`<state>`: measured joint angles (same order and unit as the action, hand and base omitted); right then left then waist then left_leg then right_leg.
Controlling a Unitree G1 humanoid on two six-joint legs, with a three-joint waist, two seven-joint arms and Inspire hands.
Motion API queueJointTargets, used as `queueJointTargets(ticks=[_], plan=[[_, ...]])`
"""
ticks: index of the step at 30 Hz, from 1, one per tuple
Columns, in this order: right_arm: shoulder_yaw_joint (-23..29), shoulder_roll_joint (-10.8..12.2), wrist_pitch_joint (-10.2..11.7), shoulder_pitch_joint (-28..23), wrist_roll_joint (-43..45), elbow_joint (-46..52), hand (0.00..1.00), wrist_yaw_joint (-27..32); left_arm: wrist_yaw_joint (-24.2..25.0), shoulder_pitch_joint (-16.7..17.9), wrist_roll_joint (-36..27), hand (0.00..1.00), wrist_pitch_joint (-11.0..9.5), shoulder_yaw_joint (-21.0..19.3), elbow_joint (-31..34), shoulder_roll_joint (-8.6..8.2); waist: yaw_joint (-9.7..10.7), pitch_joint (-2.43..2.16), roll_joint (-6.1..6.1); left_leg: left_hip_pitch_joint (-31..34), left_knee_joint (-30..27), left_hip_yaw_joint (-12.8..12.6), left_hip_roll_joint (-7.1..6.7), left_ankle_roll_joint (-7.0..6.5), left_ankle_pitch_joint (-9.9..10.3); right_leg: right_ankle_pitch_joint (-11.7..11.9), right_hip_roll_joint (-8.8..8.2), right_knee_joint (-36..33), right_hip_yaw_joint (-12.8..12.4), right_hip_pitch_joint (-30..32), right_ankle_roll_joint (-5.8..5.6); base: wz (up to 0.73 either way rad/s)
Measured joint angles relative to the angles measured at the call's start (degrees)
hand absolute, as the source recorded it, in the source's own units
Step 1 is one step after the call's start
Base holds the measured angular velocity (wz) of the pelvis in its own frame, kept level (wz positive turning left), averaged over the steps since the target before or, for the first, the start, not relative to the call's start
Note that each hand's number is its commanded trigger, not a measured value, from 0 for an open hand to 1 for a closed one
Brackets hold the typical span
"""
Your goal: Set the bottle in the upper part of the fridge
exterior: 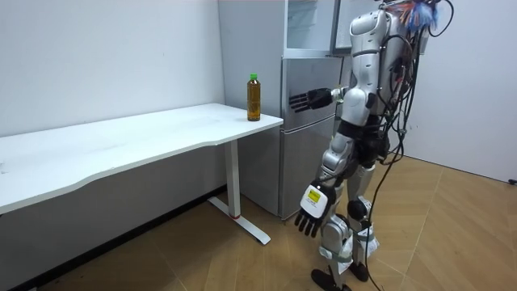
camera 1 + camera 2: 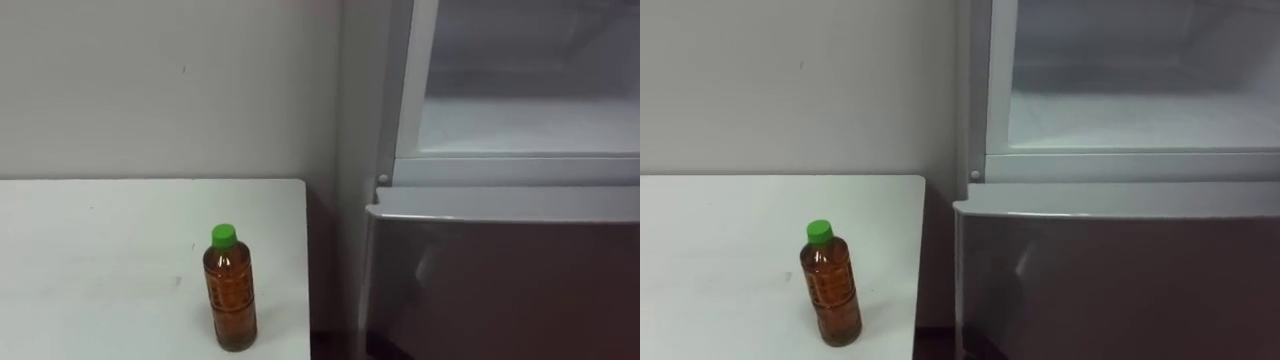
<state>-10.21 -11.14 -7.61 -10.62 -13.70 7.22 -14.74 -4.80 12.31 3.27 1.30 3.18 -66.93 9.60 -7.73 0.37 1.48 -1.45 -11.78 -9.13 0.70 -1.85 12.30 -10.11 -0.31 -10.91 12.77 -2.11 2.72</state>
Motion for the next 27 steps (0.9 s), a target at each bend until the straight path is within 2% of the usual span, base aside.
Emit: queueJointTargets(ticks=[3, 5, 6, 8, 10, 13, 17, 22, 27], plan=[[-1.03, 0.42, 0.09, 3.84, -1.60, 0.01, 0.00, 1.20, 0.00, 0.04, 0.20, 0.00, 0.04, 0.00, 0.01, 0.00, -0.32, 0.24, 0.54, -0.09, -0.01, 0.02, 0.00, 0.02, -0.05, 0.01, 0.00, 0.09, 0.07, -0.14, 0.01, 0.00], [-2.61, 0.40, 1.12, 7.53, -4.04, 0.03, 0.00, 1.72, 0.00, 0.09, 0.19, 0.00, 0.08, 0.01, 0.05, 0.04, -0.39, 0.40, 0.81, -0.19, -0.02, 0.10, -0.01, 0.02, -0.05, 0.02, -0.02, 0.29, 0.39, -0.50, 0.01, 0.14], [-3.37, 0.75, 2.30, 9.63, -5.87, 0.04, 0.00, 2.13, -0.08, 0.07, 0.20, 0.00, 0.11, 0.02, 0.09, 0.08, -0.39, 0.32, 1.34, -0.25, -0.02, 0.15, -0.04, 0.02, -0.05, -0.03, -0.12, 0.54, 0.99, -0.92, -0.06, 0.26], [-4.46, 1.74, 3.24, 12.27, -8.21, 0.02, 0.00, 2.87, -0.15, 0.01, 0.21, 0.00, 0.32, 0.05, 0.42, 0.07, -0.40, 0.11, 2.15, -0.17, -0.05, 0.18, -0.04, 0.03, -0.05, -0.01, -0.21, 1.25, 1.98, -1.50, -0.20, 0.31], [-5.16, 2.83, 3.83, 13.88, -9.57, 0.01, 0.00, 3.62, -0.16, -0.14, 0.21, 0.00, 0.84, 0.04, 0.58, 0.02, -0.52, 0.15, 2.64, -0.20, -0.07, 0.62, -0.21, 0.01, -0.04, -0.04, -0.46, 1.48, 3.14, -2.10, -0.38, 0.30], [-6.92, 2.85, 4.42, 14.48, -11.76, -0.35, 0.00, 4.43, -0.27, -0.27, 0.20, 0.00, 1.34, 0.00, 0.57, 0.10, -1.04, 0.24, 2.53, -0.02, -0.05, 1.34, -0.47, -0.19, 0.06, -0.03, -0.81, 1.27, 4.53, -2.23, -0.78, 0.18], [-8.96, 2.57, 4.42, 14.76, -11.81, -1.58, 0.00, 5.32, -1.38, -0.46, 0.21, 0.00, 1.35, 0.02, 0.55, 0.12, -2.36, 0.26, 2.33, 0.37, -0.01, 1.52, -0.52, -0.27, 0.08, 0.10, -0.87, 1.17, 4.79, -1.86, -1.00, 0.01], [-10.18, 2.53, 4.44, 15.80, -11.73, -1.62, 0.00, 5.33, -1.39, -0.55, 1.13, 0.00, 1.38, -0.09, 0.57, 0.09, -2.61, 0.09, 1.78, 0.43, -0.01, 1.60, -0.50, -0.29, 0.05, 0.10, -0.93, 1.16, 5.42, -1.83, -1.00, 0.00], [-11.05, 2.43, 4.43, 16.39, -11.77, -1.61, 0.00, 5.27, -1.39, -0.54, 1.40, 0.00, 1.45, -0.11, 0.67, 0.08, -3.21, -0.03, 1.75, 0.82, -0.29, 1.54, -0.56, -0.37, 0.01, 0.11, -1.36, 1.11, 7.71, -1.69, -1.00, 0.00]])
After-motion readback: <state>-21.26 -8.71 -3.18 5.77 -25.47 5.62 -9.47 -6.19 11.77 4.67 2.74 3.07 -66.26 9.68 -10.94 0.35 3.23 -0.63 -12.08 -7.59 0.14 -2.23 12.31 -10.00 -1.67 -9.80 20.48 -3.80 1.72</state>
